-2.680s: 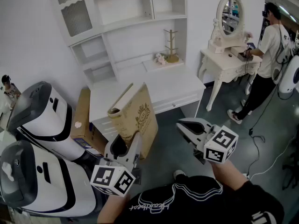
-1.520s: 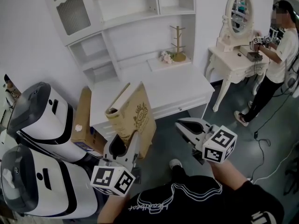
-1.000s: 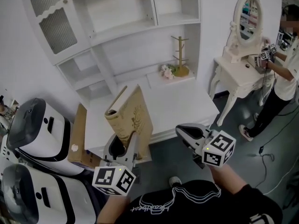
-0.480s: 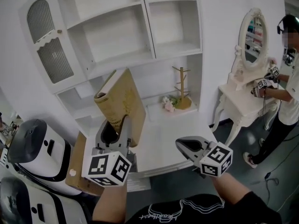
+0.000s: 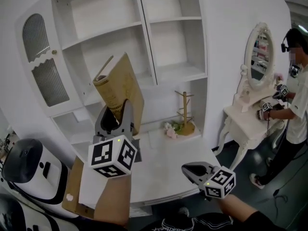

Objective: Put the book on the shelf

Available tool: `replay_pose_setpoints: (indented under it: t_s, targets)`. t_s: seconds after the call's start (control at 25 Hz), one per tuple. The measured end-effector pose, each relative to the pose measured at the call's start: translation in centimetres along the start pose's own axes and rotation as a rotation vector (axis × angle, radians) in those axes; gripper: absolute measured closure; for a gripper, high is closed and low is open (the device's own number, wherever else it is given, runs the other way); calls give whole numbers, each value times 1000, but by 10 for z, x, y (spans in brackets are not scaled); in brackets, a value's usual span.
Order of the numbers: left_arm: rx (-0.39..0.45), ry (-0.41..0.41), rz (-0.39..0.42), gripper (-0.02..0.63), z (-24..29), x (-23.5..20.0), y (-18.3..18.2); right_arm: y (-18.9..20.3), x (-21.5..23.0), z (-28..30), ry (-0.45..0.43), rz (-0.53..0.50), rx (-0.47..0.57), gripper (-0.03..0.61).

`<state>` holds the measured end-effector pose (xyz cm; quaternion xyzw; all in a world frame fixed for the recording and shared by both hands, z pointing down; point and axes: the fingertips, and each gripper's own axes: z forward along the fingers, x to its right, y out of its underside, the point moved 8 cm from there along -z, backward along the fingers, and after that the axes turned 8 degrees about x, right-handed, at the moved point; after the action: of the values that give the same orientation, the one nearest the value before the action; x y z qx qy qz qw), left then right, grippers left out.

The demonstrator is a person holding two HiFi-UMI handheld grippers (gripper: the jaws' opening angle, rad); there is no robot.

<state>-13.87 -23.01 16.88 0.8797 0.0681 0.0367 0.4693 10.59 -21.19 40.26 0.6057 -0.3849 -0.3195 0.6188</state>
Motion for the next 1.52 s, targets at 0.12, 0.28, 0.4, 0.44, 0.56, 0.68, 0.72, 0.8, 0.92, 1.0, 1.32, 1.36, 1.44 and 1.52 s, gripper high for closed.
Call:
replay_pose_setpoints:
  t_s: [0.12, 0.28, 0.4, 0.44, 0.56, 0.68, 0.72, 0.8, 0.92, 1.0, 1.32, 1.36, 1.44, 1.52]
  targets:
    - [33, -17, -3, 414, 42, -10, 7, 7, 28, 10, 23, 35, -13, 572]
    - [56, -33, 1, 414, 101, -23, 22, 6, 72, 26, 60, 61, -31, 572]
    - [44, -36, -25, 414, 140, -32, 38, -3, 103, 39, 82, 55, -34, 572]
    - [34, -35, -35, 414, 151, -34, 44, -5, 112, 43, 89, 56, -34, 572]
    - [-1, -45, -46, 414, 183, -43, 61, -9, 134, 56, 100, 65, -34, 572]
    - [-32, -58, -57, 414, 206, -53, 76, -13, 146, 70, 98, 60, -37, 572]
    - [-43, -61, -60, 413, 213, -55, 82, -15, 151, 74, 100, 58, -36, 572]
    - [-68, -68, -61, 413, 228, -59, 93, -18, 160, 80, 107, 59, -30, 572]
    - [-106, -85, -57, 413, 248, -66, 108, -20, 171, 89, 110, 62, -27, 572]
    - [-132, -87, -64, 413, 259, -69, 116, -20, 177, 93, 111, 65, -27, 572]
    - [-206, -64, -21, 411, 300, -70, 143, -27, 200, 105, 122, 67, -15, 572]
    - [-208, -60, -17, 411, 304, -71, 146, -28, 203, 106, 123, 65, -19, 572]
    - [-206, -54, -8, 411, 310, -71, 150, -27, 208, 106, 127, 66, -24, 572]
    - [-203, -46, -6, 411, 315, -72, 153, -26, 211, 108, 130, 70, -27, 572]
